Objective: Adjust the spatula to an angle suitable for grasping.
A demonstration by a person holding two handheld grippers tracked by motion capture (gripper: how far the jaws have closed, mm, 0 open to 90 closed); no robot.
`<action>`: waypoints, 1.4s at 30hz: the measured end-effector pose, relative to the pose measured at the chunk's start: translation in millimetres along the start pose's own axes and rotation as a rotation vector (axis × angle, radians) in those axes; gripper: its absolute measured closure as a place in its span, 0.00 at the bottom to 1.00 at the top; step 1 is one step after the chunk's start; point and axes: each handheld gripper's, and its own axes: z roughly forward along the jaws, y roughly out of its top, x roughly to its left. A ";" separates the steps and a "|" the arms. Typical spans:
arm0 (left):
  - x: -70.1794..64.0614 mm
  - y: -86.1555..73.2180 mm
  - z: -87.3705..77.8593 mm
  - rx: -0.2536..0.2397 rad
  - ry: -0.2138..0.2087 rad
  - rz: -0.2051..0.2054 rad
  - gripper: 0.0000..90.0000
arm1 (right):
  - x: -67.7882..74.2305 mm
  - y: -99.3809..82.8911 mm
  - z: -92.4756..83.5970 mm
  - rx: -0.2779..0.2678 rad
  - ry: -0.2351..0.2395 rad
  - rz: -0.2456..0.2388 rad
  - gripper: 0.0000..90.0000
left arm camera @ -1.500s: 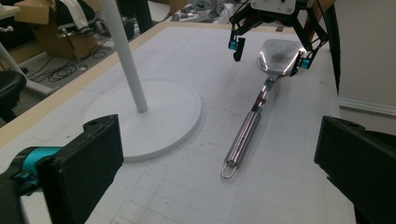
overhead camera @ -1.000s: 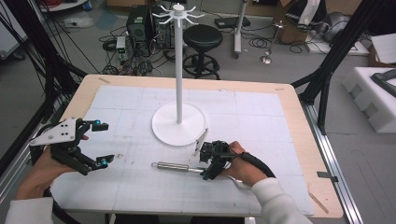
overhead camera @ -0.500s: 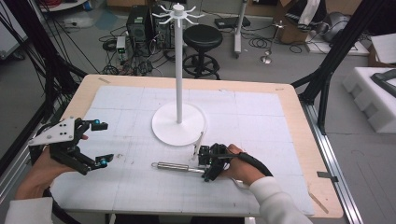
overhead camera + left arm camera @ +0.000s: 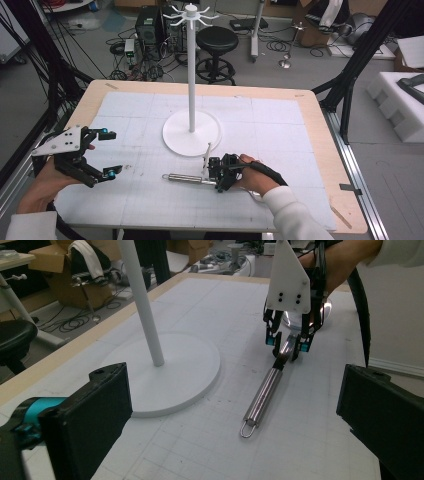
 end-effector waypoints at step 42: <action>2.0 -2.3 1.4 0.001 0.020 -0.022 0.02 | 0.3 -21.4 -60.1 -0.313 -0.057 0.080 0.83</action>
